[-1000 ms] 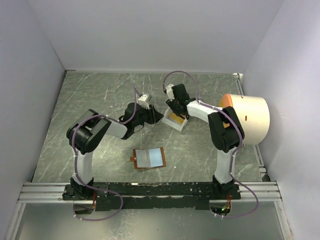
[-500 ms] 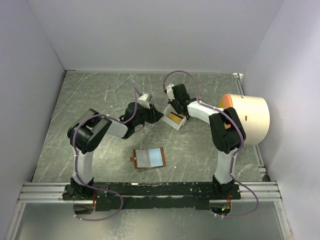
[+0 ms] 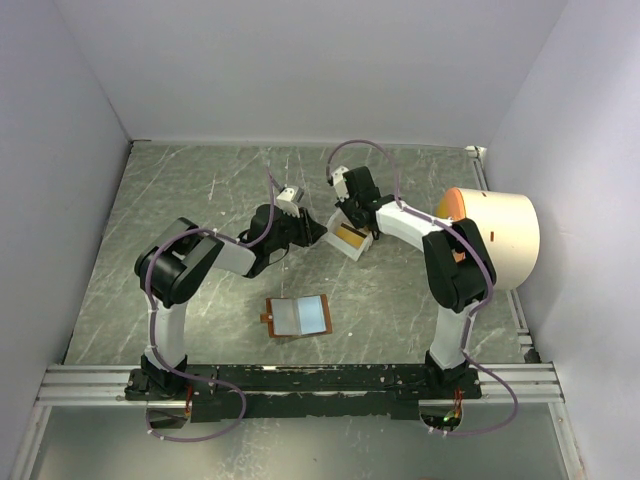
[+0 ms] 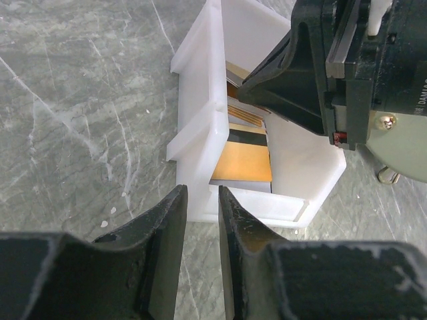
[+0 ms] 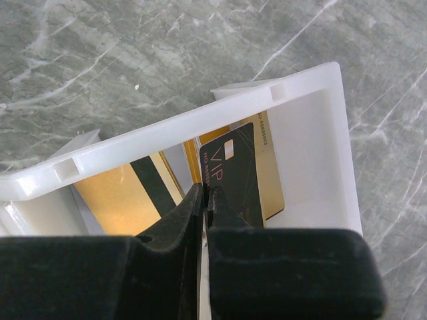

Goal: Put the credit cards into the card holder
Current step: Pick up the credit card from the storage box.

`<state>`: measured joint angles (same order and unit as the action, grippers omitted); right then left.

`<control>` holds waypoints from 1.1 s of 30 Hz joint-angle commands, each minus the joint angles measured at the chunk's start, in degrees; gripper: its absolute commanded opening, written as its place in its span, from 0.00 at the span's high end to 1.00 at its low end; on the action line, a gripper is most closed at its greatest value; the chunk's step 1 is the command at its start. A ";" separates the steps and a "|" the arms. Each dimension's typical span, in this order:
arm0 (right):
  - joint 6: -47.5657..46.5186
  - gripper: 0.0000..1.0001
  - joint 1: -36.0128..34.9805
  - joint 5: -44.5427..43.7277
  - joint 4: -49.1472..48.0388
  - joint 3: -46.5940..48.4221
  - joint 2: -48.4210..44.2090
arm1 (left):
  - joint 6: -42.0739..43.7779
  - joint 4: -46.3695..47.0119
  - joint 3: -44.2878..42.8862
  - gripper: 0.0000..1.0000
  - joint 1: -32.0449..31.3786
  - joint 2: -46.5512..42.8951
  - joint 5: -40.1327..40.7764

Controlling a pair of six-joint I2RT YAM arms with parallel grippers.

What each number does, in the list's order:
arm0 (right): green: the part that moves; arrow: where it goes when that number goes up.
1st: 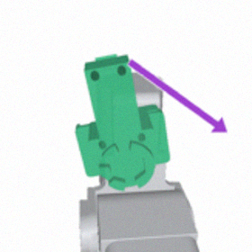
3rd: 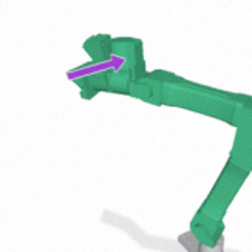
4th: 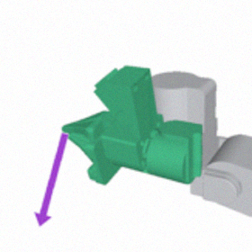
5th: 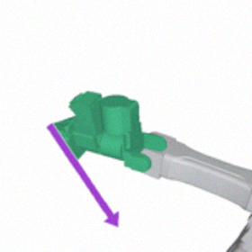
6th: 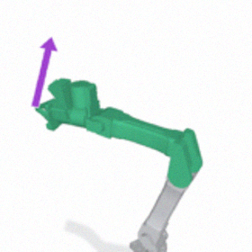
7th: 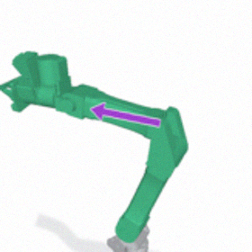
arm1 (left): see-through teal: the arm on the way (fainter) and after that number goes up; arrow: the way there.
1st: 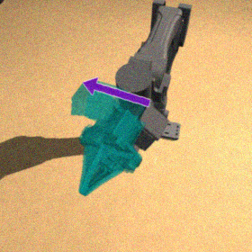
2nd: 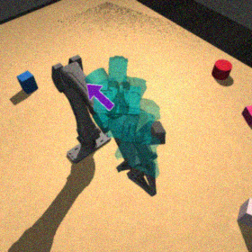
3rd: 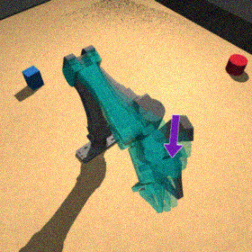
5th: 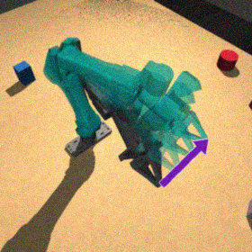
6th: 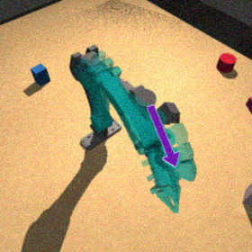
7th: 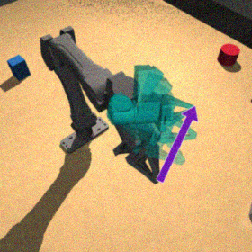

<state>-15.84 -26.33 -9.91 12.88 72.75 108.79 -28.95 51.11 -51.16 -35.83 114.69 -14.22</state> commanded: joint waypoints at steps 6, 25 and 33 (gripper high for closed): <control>1.78 1.00 -0.61 -2.26 3.92 1.16 -3.52 | 0.31 1.66 -1.16 0.64 -0.29 0.15 0.76; 6.43 1.00 -2.37 -7.43 5.52 -1.06 -15.97 | -4.19 -9.81 3.87 0.63 -0.11 -15.89 7.80; 11.40 1.00 -4.53 -4.44 6.58 -1.53 -21.00 | -5.65 -22.61 3.39 0.62 -0.11 -24.20 2.60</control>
<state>-8.36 -30.28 -16.29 18.46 71.55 91.13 -33.50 36.58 -47.35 -35.83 94.67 -8.84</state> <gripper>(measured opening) 0.008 0.375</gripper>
